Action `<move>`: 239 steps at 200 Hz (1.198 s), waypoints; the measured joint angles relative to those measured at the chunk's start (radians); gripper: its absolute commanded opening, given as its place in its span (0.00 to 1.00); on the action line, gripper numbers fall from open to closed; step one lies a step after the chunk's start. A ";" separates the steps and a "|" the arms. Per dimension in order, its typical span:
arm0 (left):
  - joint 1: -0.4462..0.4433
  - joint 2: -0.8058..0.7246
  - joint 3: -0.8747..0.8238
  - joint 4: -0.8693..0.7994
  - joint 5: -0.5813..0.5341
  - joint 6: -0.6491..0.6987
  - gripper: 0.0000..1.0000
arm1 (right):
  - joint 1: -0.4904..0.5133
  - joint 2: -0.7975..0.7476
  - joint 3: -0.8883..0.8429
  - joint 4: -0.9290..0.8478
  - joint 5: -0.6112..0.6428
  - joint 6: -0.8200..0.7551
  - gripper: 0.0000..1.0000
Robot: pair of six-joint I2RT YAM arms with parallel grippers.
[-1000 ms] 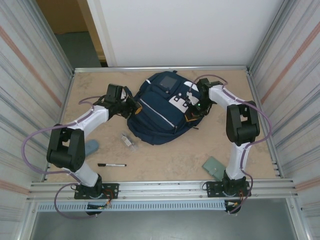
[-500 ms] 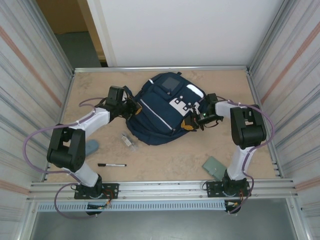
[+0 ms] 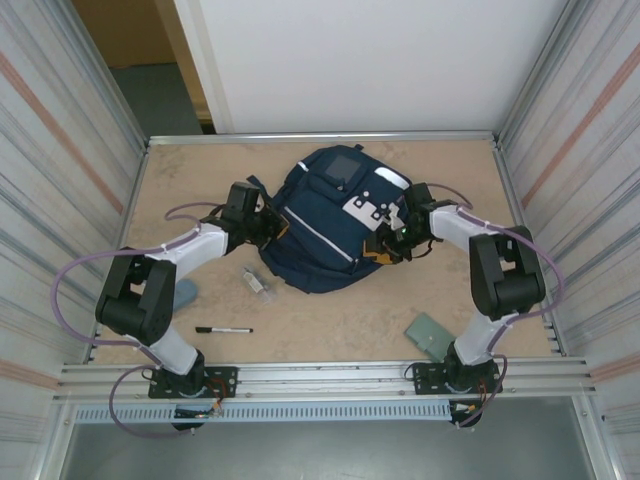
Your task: Pack the student bag
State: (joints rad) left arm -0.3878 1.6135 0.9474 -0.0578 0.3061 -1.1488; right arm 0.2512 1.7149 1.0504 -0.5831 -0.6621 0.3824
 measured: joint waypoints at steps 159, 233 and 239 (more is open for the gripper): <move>-0.001 0.000 -0.001 -0.020 0.018 0.023 0.00 | 0.267 0.004 0.126 -0.117 0.696 -0.022 0.33; -0.001 0.000 -0.002 -0.018 0.020 0.026 0.00 | 0.264 0.030 0.126 -0.110 0.664 0.060 0.16; 0.000 0.000 -0.002 -0.018 0.021 0.026 0.00 | 0.258 0.030 0.126 -0.110 0.646 0.068 0.16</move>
State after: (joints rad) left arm -0.3882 1.6131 0.9459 -0.0757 0.3271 -1.1229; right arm 0.5095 1.7447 1.1763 -0.6930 -0.0158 0.4503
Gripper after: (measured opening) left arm 0.050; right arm 0.171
